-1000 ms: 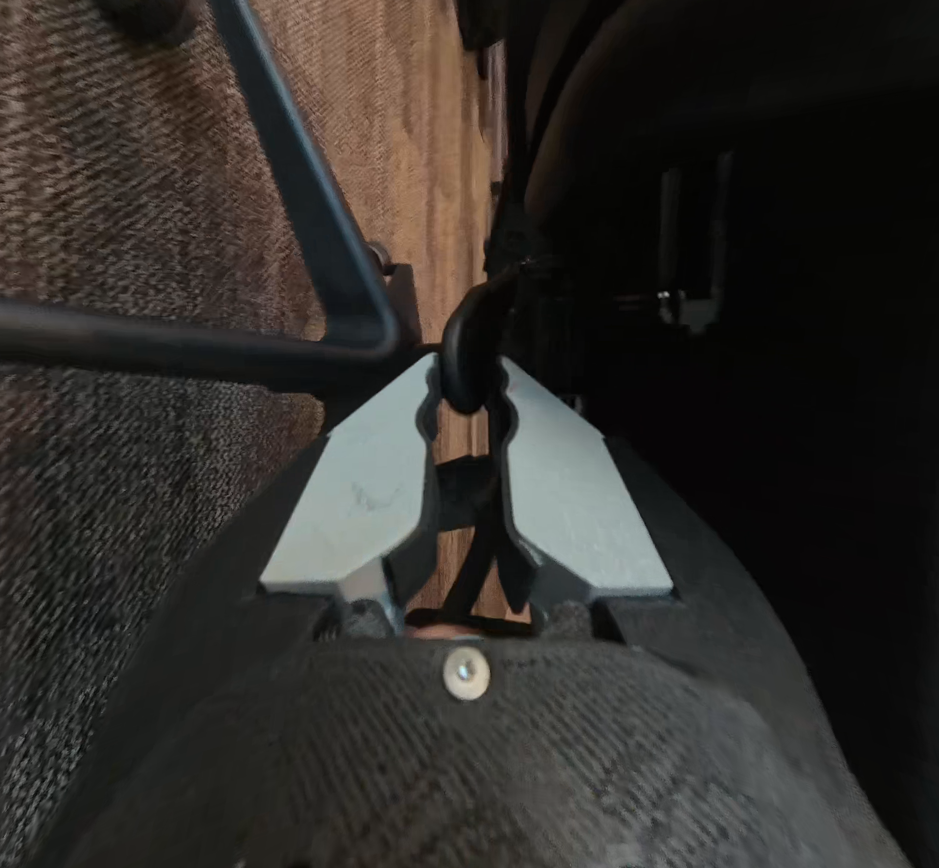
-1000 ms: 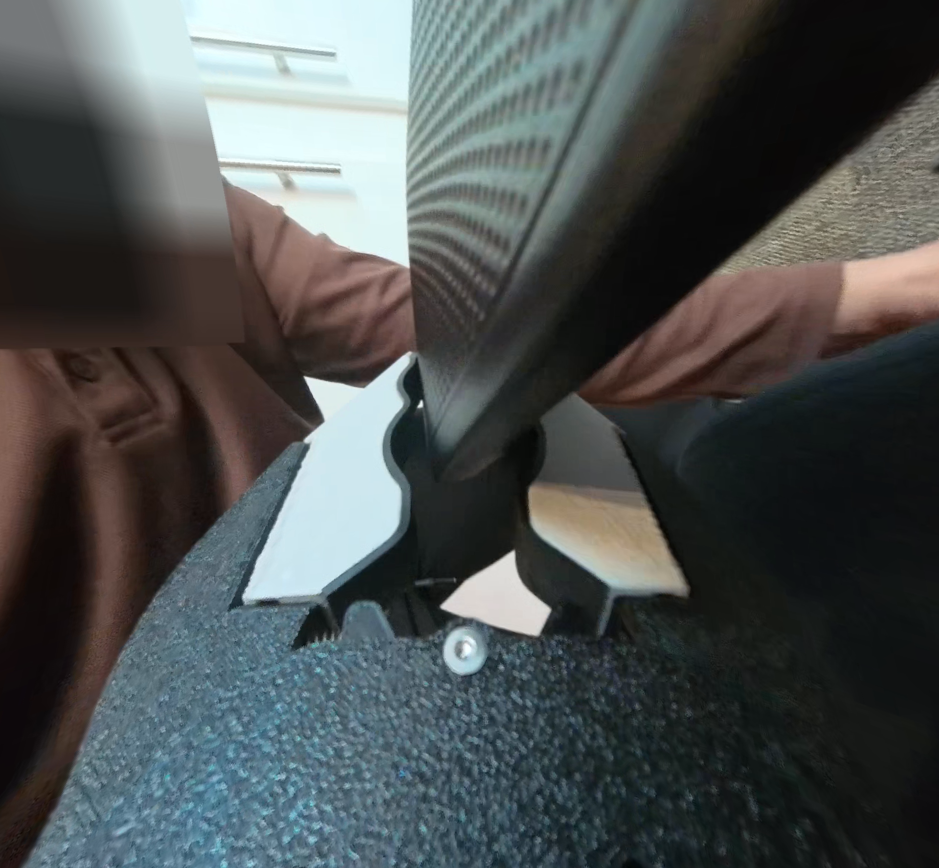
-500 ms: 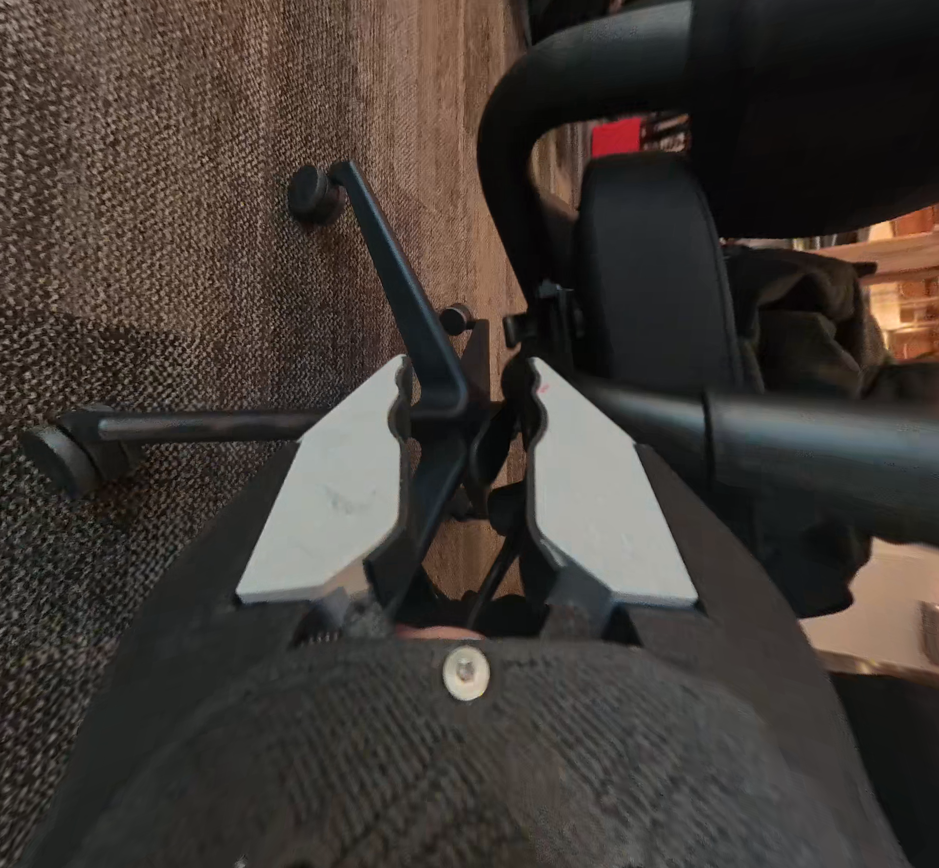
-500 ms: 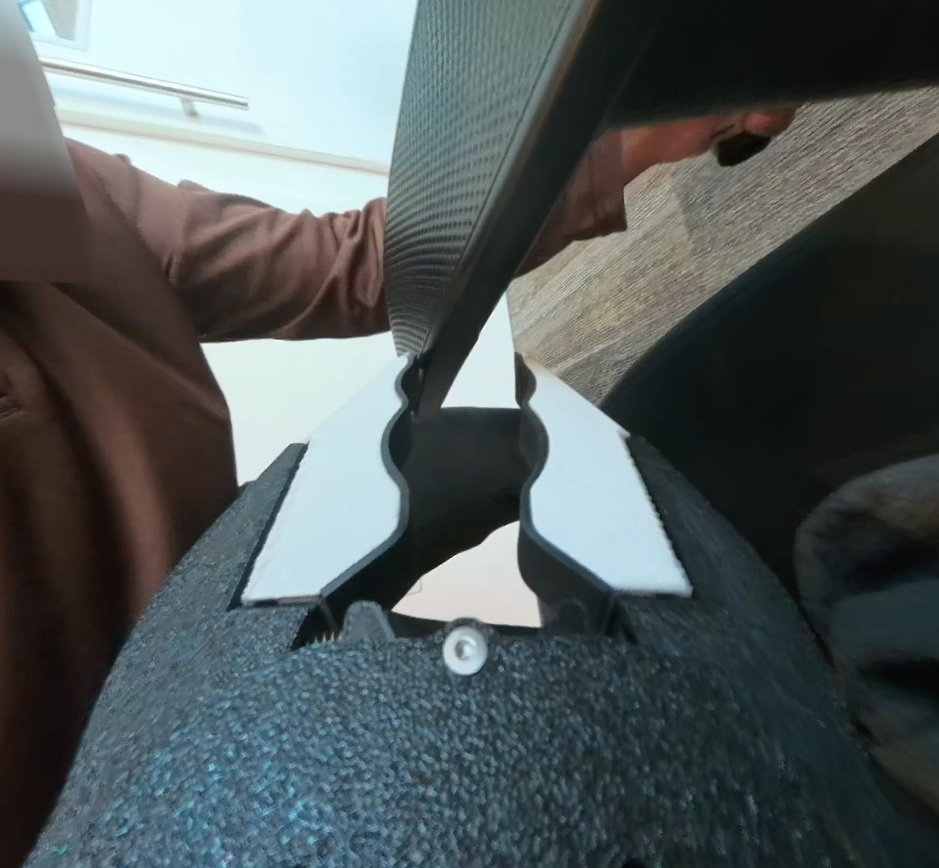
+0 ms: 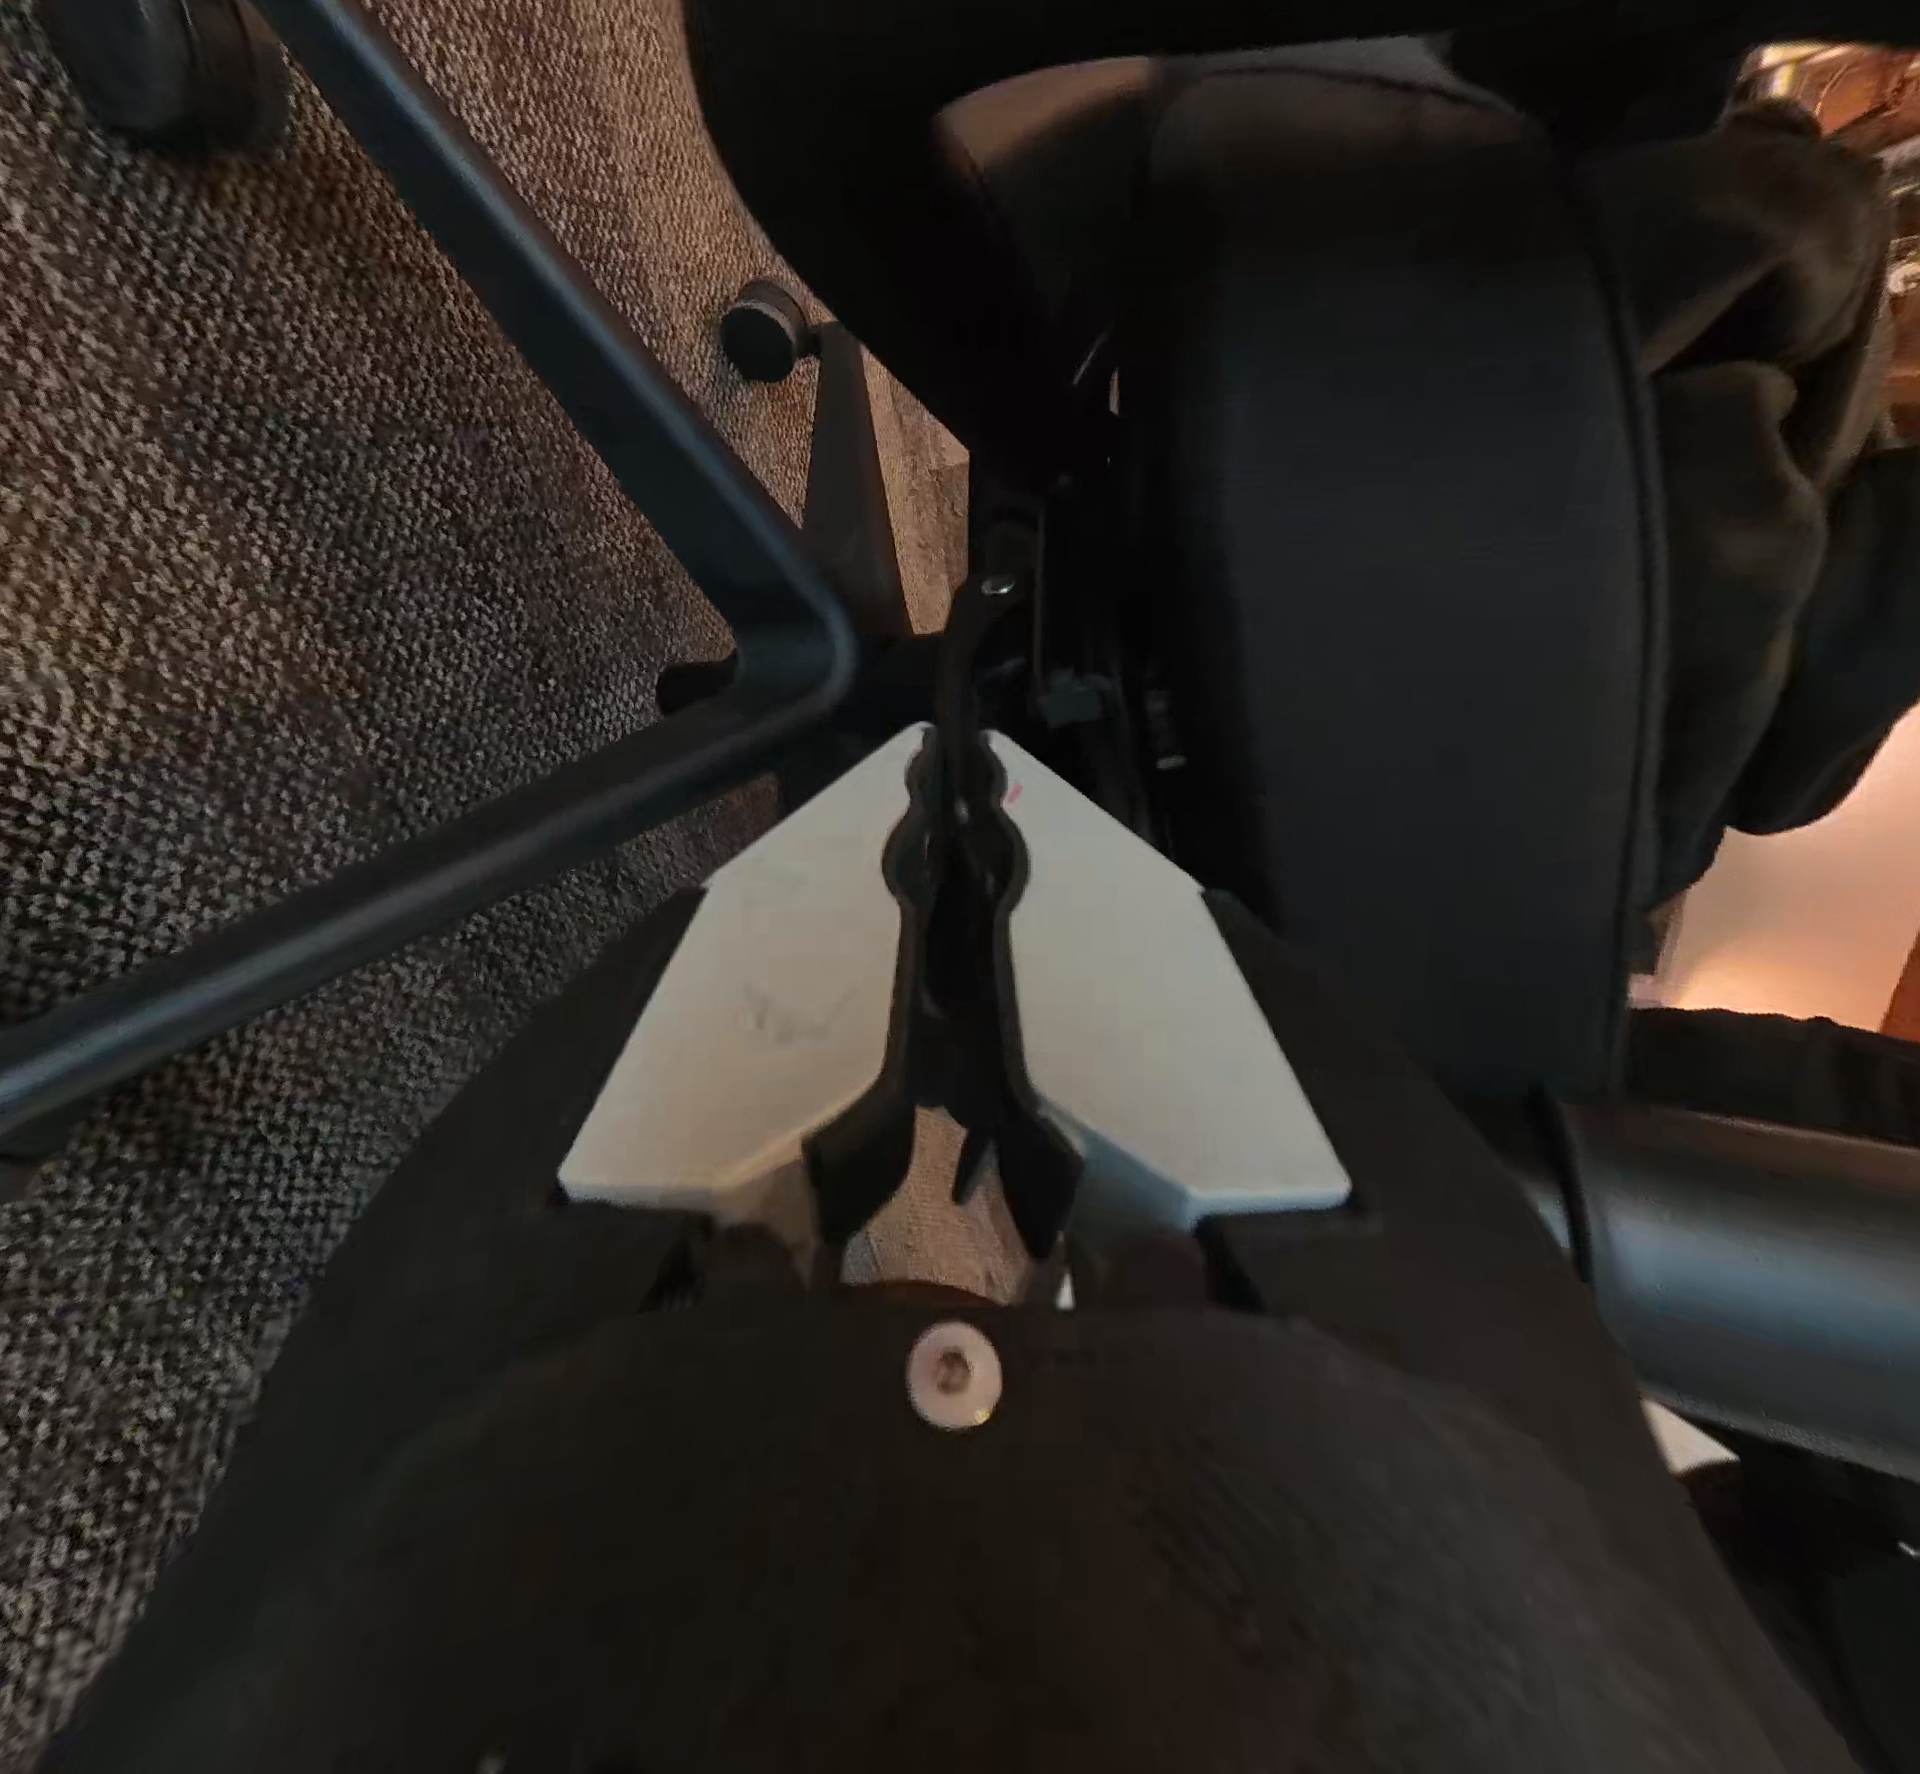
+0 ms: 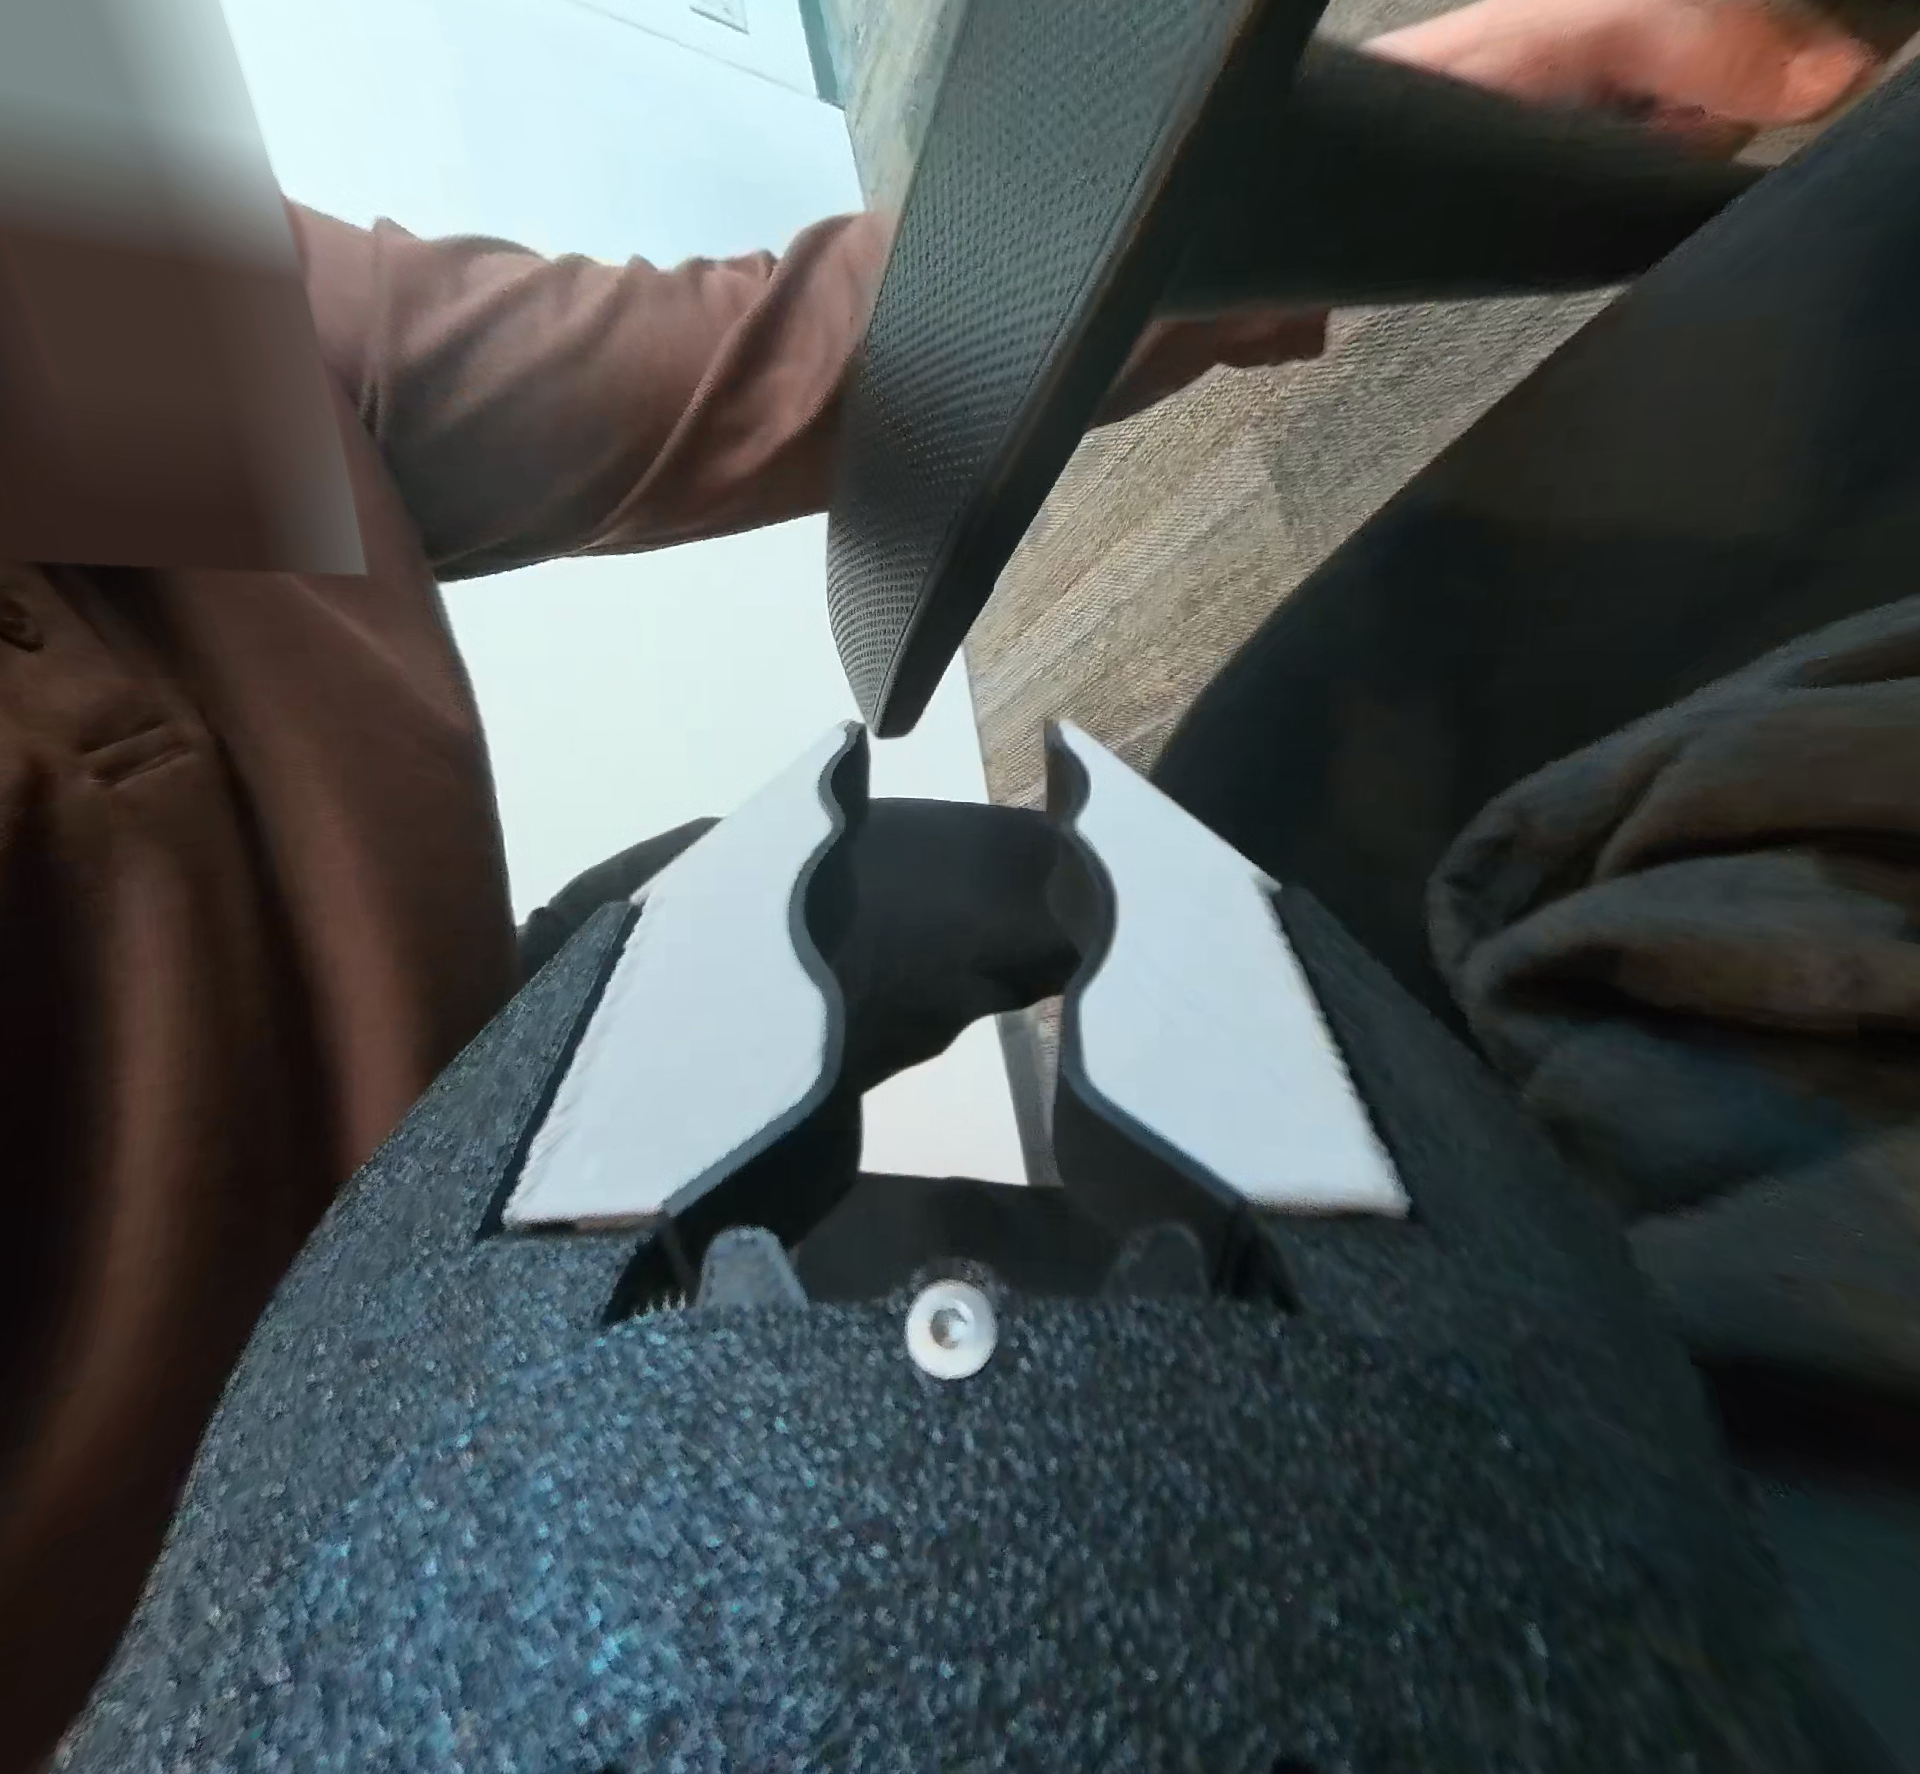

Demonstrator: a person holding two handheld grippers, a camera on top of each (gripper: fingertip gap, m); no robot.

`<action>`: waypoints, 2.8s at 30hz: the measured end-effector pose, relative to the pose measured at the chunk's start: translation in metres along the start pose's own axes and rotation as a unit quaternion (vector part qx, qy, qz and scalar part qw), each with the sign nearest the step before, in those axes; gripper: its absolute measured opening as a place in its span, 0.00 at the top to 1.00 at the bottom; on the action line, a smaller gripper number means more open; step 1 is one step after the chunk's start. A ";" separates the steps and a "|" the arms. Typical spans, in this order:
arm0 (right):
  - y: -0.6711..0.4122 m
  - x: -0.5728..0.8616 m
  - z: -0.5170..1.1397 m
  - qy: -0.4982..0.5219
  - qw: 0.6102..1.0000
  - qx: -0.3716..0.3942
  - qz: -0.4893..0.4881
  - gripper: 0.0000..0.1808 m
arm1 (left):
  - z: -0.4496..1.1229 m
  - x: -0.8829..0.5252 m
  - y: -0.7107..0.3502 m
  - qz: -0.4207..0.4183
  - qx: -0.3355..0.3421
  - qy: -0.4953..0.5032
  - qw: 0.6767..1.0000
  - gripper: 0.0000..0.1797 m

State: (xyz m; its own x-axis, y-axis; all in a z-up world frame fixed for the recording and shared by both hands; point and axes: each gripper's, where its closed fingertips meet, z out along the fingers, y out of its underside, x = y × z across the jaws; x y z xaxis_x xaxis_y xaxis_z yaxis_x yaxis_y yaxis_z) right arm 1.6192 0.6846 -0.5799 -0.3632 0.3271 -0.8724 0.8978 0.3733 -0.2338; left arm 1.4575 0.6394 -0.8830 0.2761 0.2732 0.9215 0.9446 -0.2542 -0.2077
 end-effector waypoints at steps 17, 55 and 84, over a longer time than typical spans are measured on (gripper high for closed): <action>-0.010 0.015 -0.074 0.064 0.998 -0.017 -0.016 0.82 | 0.002 0.001 0.006 0.035 -0.090 -0.024 0.995 0.96; -0.126 -0.211 -0.036 -0.024 0.974 0.057 -0.220 0.65 | -0.192 0.430 0.027 0.286 0.127 -0.049 0.949 1.00; -0.081 -0.470 -0.004 0.027 0.923 0.045 -0.381 0.70 | -0.208 0.727 0.142 0.473 0.027 0.047 0.880 1.00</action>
State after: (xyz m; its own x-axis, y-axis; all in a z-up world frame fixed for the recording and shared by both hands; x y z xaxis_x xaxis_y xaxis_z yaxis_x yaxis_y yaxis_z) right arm 1.7161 0.5042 -0.1495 -0.9076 0.0431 -0.4176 0.3924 0.4405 -0.8074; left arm 1.7552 0.6086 -0.1744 0.9293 -0.1147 0.3510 0.3084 -0.2818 -0.9086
